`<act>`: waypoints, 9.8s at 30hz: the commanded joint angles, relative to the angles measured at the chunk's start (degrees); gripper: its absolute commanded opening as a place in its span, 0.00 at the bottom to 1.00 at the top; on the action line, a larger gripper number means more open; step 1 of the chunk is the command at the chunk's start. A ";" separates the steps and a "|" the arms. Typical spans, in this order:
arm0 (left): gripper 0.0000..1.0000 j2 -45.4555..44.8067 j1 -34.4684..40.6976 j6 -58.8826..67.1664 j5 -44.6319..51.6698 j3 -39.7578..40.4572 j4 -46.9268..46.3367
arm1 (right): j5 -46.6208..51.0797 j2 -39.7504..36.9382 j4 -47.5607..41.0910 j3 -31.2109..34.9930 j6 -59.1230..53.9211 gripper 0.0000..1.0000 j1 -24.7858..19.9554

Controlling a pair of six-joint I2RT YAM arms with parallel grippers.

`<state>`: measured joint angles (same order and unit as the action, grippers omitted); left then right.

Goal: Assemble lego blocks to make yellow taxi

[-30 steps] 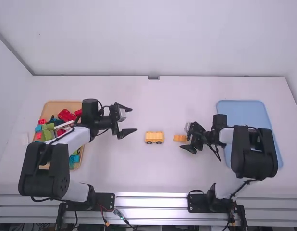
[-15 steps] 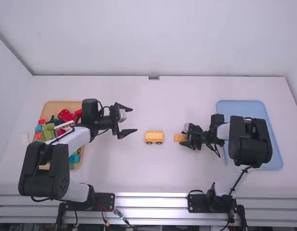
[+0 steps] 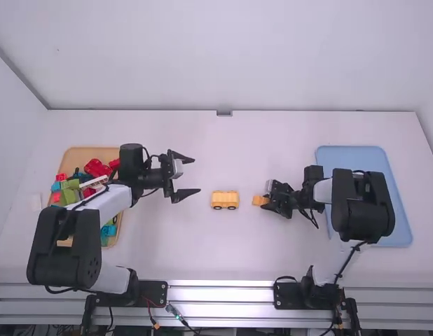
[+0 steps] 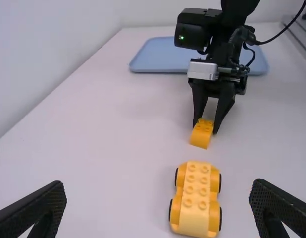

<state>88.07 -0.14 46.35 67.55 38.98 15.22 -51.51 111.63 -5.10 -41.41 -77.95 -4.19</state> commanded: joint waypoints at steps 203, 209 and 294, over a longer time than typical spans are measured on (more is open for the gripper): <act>0.87 35.04 17.09 2.51 -14.69 7.45 13.84 | -8.04 -3.98 -4.79 -13.90 12.59 0.64 15.63; 0.99 33.00 17.07 0.92 -15.43 7.45 11.89 | -10.43 -3.50 4.83 -7.56 15.37 0.99 13.64; 0.99 -6.82 -0.63 0.57 -32.48 7.34 -20.98 | 24.70 0.42 -4.28 -17.66 43.71 0.79 -29.64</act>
<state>81.73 -0.64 47.48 34.61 46.59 -5.52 -26.06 111.59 -9.28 -59.51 -34.50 -33.87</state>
